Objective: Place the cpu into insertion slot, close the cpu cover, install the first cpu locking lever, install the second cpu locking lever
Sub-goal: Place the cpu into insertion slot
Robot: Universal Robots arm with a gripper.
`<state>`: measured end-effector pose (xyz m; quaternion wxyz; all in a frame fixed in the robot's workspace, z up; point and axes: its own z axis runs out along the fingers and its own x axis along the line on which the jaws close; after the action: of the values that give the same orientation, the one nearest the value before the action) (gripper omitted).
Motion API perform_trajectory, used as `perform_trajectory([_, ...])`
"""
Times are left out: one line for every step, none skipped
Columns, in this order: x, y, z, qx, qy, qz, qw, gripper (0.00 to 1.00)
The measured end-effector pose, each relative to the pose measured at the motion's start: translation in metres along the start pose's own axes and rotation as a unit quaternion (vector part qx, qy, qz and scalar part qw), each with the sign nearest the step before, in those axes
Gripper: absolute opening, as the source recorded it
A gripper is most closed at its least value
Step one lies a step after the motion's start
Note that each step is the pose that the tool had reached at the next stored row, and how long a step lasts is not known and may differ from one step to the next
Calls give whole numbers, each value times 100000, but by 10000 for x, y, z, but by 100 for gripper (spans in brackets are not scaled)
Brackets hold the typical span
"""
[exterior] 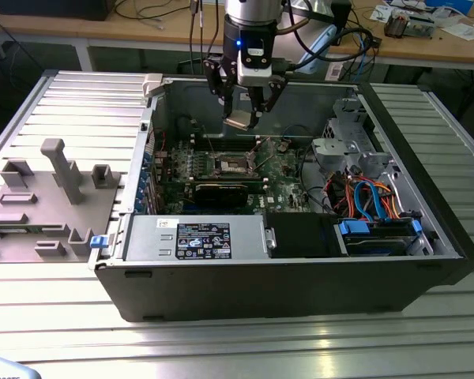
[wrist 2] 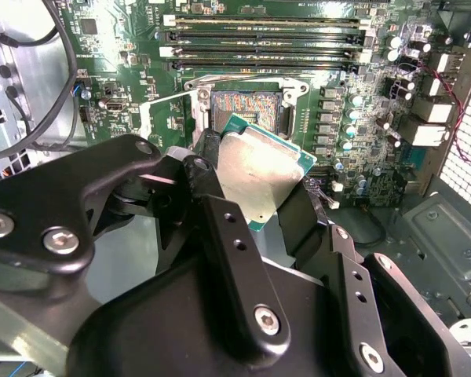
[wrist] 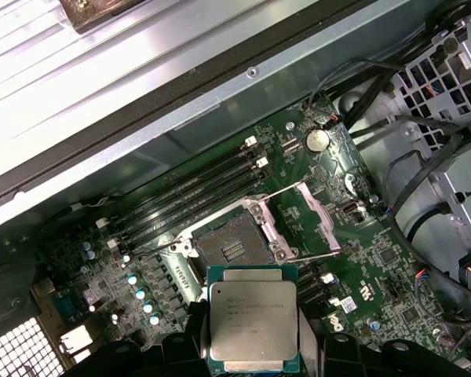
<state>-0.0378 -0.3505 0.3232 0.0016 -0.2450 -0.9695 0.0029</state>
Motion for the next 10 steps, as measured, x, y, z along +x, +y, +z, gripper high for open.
perform_trajectory([0,0,1,-1,-2,30,100000,55])
perform_trajectory([0,0,2,-1,-1,58,100000,55])
perform_trajectory([0,0,4,-1,-2,84,100000,55])
perform_trajectory([0,0,4,-3,-1,105,100000,55])
perform_trajectory([0,0,6,-3,-2,136,100000,55])
perform_trajectory([0,0,7,-2,1,162,100000,55])
perform_trajectory([0,0,8,-5,-1,183,100000,55])
perform_trajectory([0,0,28,1,0,483,99999,55])
perform_trajectory([0,0,51,-2,4,827,99997,55])
perform_trajectory([0,0,52,-1,3,843,99996,55])
